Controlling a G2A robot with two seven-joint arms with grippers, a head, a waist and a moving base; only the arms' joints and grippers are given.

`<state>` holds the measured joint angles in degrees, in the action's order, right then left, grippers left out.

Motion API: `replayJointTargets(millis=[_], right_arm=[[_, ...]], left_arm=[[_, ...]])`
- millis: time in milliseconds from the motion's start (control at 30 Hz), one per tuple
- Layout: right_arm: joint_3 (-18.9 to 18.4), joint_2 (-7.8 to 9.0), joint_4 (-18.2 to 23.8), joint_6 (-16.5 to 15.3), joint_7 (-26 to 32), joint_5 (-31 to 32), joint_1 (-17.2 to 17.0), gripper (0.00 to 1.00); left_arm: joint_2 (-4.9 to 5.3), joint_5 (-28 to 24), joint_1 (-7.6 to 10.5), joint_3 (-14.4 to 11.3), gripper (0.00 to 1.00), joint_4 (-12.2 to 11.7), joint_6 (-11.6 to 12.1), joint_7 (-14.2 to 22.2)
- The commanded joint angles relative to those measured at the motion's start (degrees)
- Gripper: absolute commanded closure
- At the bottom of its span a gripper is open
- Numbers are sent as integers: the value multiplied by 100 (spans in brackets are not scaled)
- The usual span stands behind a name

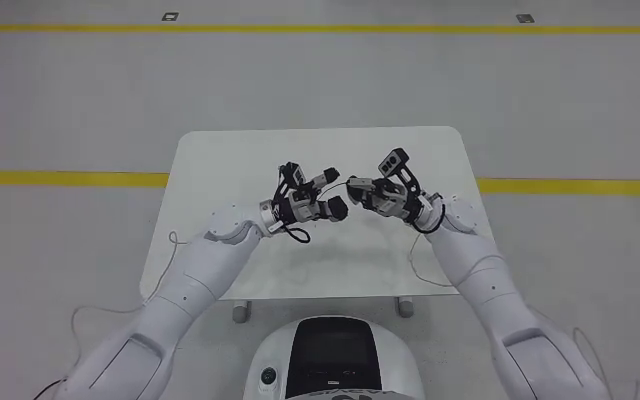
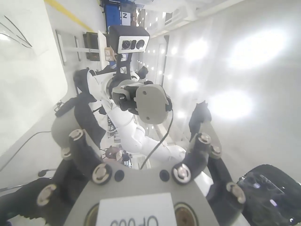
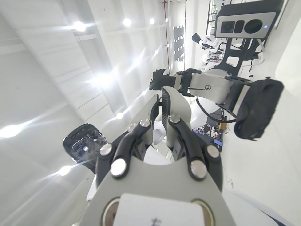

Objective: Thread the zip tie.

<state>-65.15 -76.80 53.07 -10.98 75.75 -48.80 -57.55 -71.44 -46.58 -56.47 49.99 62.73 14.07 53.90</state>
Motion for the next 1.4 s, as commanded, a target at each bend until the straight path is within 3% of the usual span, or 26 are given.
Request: replayJointTargets(millis=[0, 233, 333, 533, 1367], right_arm=[[16, -1, 10, 21, -17, 29, -6, 100], [9, 15, -56, 74, -49, 126, -1, 100], [1, 27, -88, 99, -59, 192, 8, 100], [-20, 71, -142, 130, -125, 470, 23, 100], [-205, 324, 165, 215, -408, 1577, -89, 100]], left_arm=[[-1, -7, -11, 6, 0, 12, -16, 19], [0, 40, -25, 44, 1, 18, -2, 2], [-1, 58, -33, 55, 21, 24, 9, -1], [-2, 110, -44, 71, 42, 31, 18, -17], [-5, 668, -5, -7, 72, 2, -80, -120]])
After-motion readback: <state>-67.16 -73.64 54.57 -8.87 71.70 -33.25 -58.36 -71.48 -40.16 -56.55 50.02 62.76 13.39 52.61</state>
